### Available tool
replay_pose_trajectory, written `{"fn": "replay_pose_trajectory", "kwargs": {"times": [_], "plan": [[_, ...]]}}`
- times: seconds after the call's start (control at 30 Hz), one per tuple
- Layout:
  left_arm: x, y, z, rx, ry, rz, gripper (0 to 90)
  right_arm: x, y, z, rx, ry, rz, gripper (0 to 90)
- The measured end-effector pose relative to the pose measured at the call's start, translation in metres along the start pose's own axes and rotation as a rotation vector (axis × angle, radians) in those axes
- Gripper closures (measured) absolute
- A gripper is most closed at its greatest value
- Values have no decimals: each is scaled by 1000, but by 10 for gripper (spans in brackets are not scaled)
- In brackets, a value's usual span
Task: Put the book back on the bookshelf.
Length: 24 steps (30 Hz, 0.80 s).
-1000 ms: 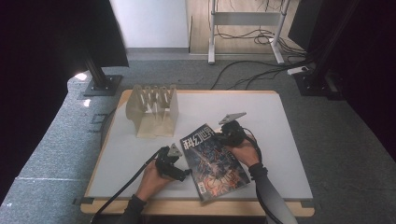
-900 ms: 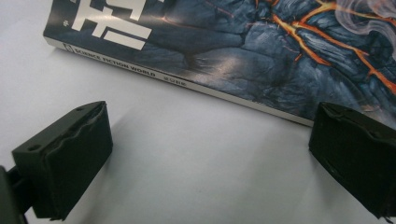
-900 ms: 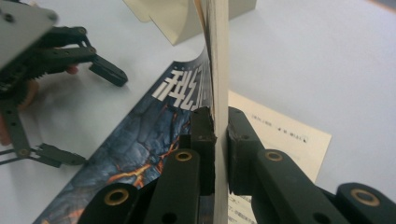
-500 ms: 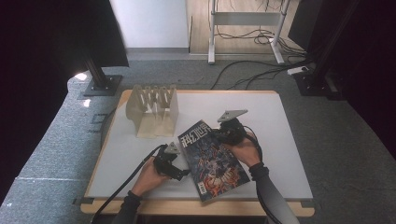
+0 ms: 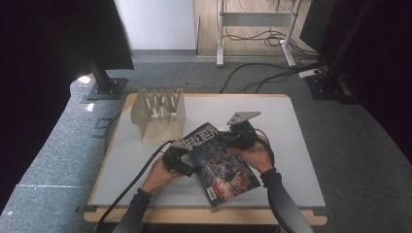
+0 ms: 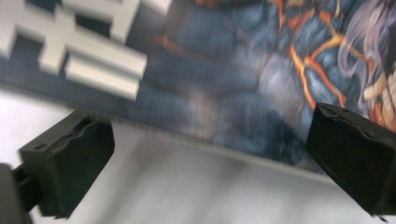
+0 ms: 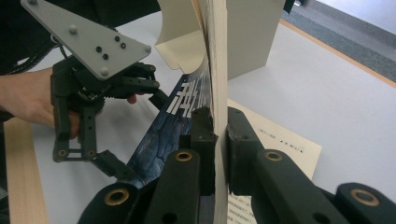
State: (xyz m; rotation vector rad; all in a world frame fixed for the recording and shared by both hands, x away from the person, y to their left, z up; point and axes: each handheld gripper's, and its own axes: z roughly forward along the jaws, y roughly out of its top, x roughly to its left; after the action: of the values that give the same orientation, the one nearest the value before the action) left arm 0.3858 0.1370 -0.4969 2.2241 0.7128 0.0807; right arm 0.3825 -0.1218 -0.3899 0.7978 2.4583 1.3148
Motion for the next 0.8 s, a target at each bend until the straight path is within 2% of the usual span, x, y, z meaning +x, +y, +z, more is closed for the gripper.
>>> {"fn": "replay_pose_trajectory", "kwargs": {"times": [0.03,0.07,0.1,0.13,0.27,0.33,0.4,0.5,0.53,0.57,0.6,0.67,0.73,0.8], "plan": [[0,2,-2,-2,4,6,13,-1,1,-3,-13,2,3,822],[-1,7,-6,3,12,31,14,-1,2,-4,-18,7,5,822],[-1,7,-6,3,12,31,14,-1,2,-4,-18,7,5,822],[-3,13,-12,-5,29,51,14,-3,3,-8,-32,14,14,821],[-6,23,-23,-28,45,65,14,-7,5,-15,-68,21,32,820],[-7,32,-32,-56,52,79,16,-8,6,-17,-80,19,37,819],[-8,35,-34,-65,63,84,21,-8,6,-19,-84,18,35,819],[-12,43,-40,-84,107,108,63,-8,7,-21,-85,11,26,815],[-15,47,-44,-99,144,125,84,-9,7,-22,-86,10,23,814],[-15,47,-44,-99,144,125,108,-9,7,-22,-86,10,23,814],[-17,49,-45,-109,169,133,132,-10,6,-23,-89,8,26,814],[-19,53,-49,-128,179,135,146,-11,6,-23,-93,5,26,814],[-18,58,-52,-130,191,114,160,-12,5,-24,-99,14,30,816],[-16,60,-54,-123,206,109,205,-12,5,-26,-104,19,25,816]]}}
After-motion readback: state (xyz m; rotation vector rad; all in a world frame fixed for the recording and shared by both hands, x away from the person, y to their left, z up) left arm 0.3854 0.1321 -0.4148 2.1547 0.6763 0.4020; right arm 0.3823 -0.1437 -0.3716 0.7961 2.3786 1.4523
